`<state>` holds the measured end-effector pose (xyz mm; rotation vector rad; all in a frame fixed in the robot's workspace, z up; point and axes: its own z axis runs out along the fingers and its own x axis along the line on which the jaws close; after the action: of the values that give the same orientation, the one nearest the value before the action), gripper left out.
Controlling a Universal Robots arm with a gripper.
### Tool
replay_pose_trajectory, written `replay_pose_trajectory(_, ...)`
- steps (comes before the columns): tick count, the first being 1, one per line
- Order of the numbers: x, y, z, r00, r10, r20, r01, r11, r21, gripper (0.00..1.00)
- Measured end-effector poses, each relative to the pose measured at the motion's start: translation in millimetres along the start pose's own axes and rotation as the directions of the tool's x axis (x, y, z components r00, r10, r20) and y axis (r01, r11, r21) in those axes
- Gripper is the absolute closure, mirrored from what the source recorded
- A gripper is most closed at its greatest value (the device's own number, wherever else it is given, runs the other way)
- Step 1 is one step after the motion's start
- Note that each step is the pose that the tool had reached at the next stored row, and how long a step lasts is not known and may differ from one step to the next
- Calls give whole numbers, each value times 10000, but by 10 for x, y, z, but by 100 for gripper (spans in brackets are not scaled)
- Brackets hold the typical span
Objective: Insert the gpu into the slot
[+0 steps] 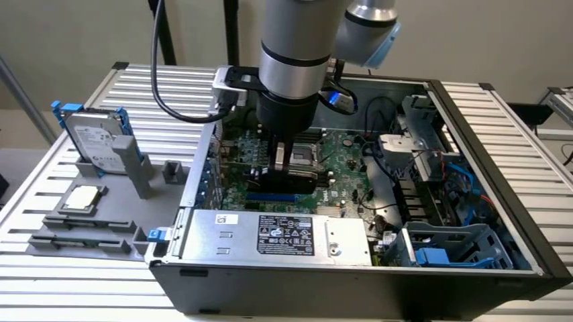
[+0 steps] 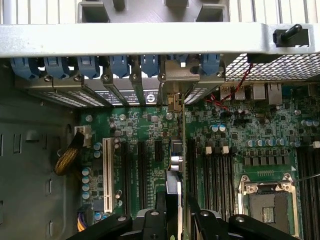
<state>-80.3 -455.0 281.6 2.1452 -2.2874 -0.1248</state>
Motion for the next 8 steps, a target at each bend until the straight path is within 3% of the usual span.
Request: replay_pose_trajectory(8,0,-6,18,9999,-113,-4,113,9999,-5,74)
